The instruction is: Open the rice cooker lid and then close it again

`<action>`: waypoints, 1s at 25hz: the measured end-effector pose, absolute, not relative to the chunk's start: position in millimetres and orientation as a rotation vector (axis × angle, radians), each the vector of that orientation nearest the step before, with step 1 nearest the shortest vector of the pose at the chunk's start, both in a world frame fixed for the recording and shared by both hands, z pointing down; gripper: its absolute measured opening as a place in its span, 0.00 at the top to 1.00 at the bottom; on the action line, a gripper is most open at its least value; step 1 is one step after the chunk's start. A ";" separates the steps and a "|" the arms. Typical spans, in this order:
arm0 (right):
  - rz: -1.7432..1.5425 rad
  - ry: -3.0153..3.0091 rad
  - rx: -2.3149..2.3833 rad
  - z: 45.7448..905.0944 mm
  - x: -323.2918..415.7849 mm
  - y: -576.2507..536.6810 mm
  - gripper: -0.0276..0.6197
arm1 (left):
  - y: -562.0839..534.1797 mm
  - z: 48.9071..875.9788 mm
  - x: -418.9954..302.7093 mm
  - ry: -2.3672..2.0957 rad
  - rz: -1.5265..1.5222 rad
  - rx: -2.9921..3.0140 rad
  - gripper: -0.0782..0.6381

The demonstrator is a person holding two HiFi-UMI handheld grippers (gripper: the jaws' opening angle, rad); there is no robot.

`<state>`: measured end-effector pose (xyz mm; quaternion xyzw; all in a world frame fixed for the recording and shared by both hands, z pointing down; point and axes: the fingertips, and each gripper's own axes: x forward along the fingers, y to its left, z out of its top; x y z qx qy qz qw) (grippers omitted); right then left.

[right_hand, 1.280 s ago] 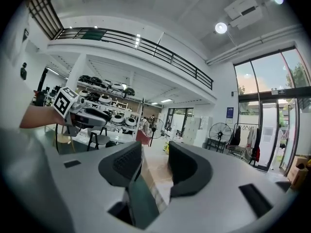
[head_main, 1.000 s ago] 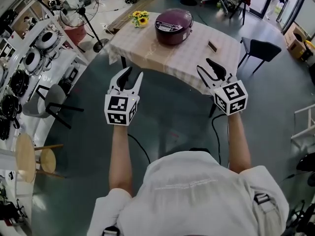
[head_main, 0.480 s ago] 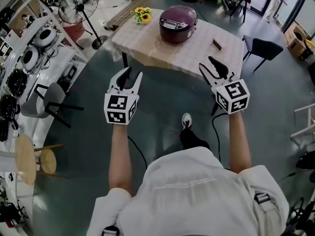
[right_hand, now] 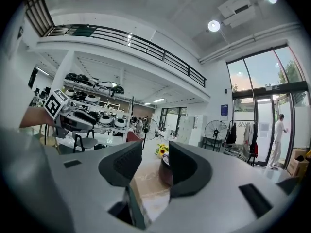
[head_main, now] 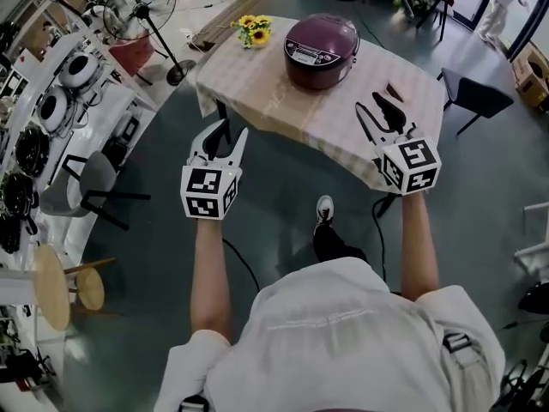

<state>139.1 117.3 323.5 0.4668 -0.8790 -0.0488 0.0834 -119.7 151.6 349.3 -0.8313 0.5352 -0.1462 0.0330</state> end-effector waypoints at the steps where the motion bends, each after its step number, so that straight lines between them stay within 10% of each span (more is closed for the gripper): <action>1: -0.140 -2.625 1.383 325.1 139.7 99.8 0.67 | 134.9 350.1 -117.9 1.654 -0.454 -2.560 0.66; 20: -0.039 -2.628 1.179 360.6 157.5 -141.4 0.63 | -111.4 349.2 -84.6 1.743 -0.394 -2.606 0.67; 25: -0.015 -2.626 1.117 372.7 152.4 -170.5 0.62 | -134.3 349.3 -88.2 1.798 -0.284 -2.606 0.82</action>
